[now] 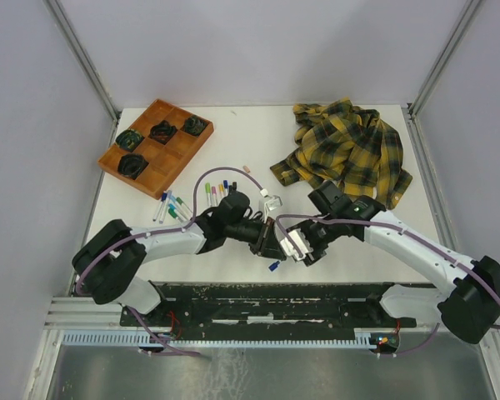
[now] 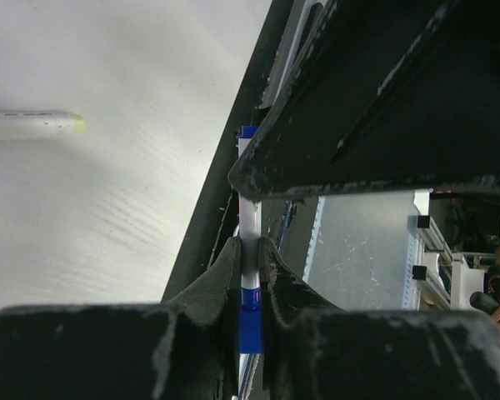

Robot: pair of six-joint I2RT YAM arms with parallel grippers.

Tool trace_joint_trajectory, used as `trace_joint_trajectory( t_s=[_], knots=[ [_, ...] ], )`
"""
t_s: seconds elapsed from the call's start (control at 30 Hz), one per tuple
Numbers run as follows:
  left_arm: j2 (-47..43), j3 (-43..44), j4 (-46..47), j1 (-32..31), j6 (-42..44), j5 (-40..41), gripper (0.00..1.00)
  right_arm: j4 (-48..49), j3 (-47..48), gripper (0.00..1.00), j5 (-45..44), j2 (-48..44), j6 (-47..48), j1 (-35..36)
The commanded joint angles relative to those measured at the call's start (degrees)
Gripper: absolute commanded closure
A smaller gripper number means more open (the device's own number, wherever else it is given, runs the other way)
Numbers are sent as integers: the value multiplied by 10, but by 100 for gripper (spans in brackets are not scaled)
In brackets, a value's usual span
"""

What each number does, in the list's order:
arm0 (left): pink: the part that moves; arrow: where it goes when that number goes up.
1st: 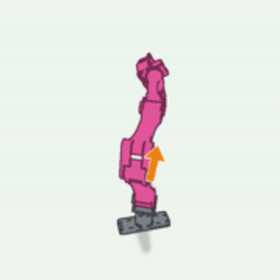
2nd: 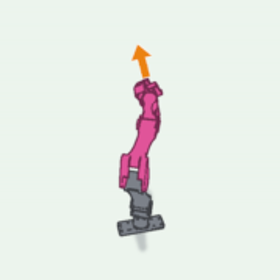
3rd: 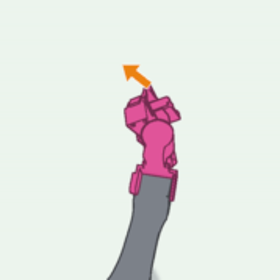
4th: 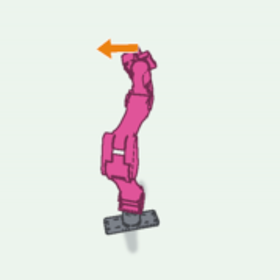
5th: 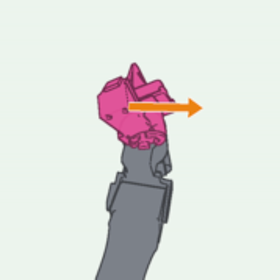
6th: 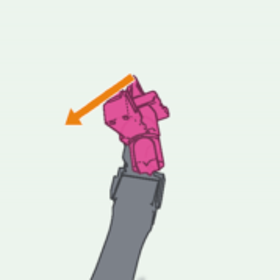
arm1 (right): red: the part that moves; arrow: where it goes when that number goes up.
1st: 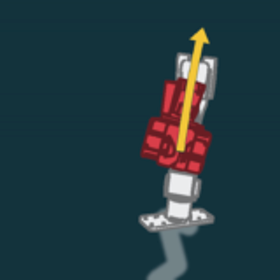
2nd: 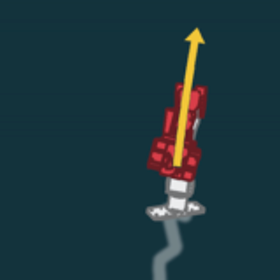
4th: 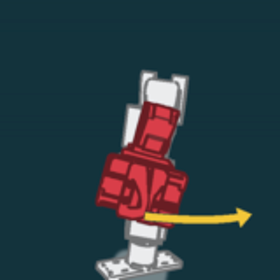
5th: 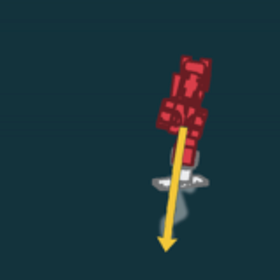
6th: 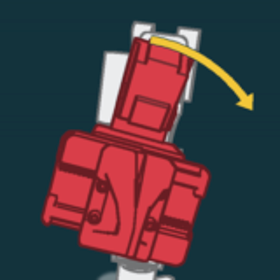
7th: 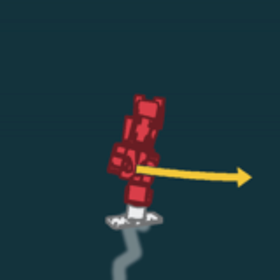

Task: Open the pen caps
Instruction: Pick up the pen from the center of the board.

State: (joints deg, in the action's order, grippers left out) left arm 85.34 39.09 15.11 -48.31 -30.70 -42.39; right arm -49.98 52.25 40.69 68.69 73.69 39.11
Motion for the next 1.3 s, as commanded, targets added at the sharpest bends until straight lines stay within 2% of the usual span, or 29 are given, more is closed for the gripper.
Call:
trace_joint_trajectory(
  t_s=[0.0, 0.53, 0.73, 0.77, 0.87, 1.07, 1.13, 1.27],
  knots=[
    [8, 29, 13, -8, 34, -26, 97, 3, 1, 40, -33, 7, 33, 26],
    [10, 28, 40, -11, 27, -43, 97, 0, 12, 67, -107, 45, 32, 88],
    [-1, 19, 57, -11, 21, -42, 97, -4, 21, 84, -108, 46, 22, 92],
    [-6, 16, 60, -12, 20, -39, 95, -6, 23, 88, -108, 46, 20, 93],
    [-23, 7, 66, -12, 19, -25, 82, -11, 35, 100, -107, 43, 6, 93],
    [-78, -24, 78, -11, 27, 15, 53, -23, 54, 100, -90, 27, -27, 77],
    [-117, -41, 88, -10, 27, 46, 47, -31, 57, 100, -70, 20, -28, 66],
    [-196, -71, 93, -8, 29, 131, 42, -43, 64, 100, -40, 6, -30, 45]
  ],
)
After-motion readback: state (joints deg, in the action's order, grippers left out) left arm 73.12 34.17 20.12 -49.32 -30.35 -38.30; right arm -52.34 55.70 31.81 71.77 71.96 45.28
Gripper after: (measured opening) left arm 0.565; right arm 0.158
